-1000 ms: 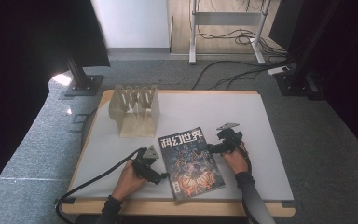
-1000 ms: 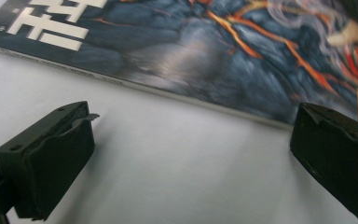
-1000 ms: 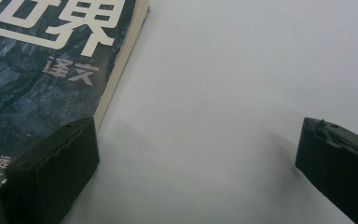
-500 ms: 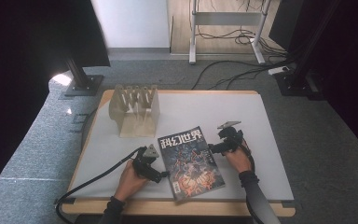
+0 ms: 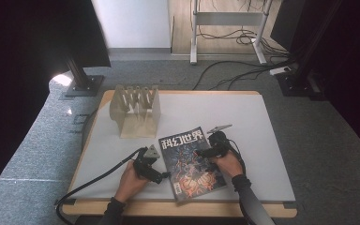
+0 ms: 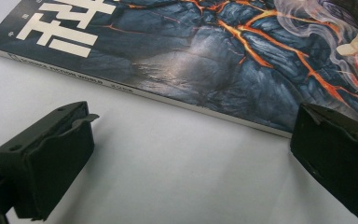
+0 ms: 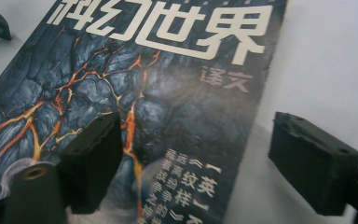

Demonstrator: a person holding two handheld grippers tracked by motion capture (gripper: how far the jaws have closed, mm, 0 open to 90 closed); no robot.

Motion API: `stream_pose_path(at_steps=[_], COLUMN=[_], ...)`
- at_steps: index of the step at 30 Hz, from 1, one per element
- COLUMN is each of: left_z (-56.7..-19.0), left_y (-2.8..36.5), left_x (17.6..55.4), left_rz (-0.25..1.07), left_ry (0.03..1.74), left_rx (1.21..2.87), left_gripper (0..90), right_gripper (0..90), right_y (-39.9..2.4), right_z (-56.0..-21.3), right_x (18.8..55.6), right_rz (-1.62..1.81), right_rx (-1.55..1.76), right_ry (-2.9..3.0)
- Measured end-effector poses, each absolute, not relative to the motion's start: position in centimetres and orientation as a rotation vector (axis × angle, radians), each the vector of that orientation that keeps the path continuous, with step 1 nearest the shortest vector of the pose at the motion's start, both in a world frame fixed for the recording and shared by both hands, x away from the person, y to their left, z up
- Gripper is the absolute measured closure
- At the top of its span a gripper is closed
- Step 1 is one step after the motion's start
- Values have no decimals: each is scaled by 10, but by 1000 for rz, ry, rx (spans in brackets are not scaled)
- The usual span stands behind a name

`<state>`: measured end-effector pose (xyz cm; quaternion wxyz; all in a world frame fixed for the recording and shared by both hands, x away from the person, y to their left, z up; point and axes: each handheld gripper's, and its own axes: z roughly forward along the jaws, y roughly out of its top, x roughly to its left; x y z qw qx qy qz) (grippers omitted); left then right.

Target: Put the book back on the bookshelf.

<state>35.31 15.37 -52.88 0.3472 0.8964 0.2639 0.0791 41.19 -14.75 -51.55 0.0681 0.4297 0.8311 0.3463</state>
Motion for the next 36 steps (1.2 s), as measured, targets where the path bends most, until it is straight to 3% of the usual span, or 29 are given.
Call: stream_pose_path(at_steps=[18,29,36], left_z=[-529,-529,-529], left_y=[154,154,154], left_x=[353,354,354], left_rz=[202,201,202], left_ry=[686,686,686], left_rx=[2325,2325,2326], left_gripper=[0,0,0], right_gripper=[396,467,459], right_y=[-160,-167,-167], right_z=[-514,-507,-515], right_x=[402,394,413], right_rz=[1118,1151,1183], right_rx=[1509,1538,1527], right_ry=[2447,2451,2446])
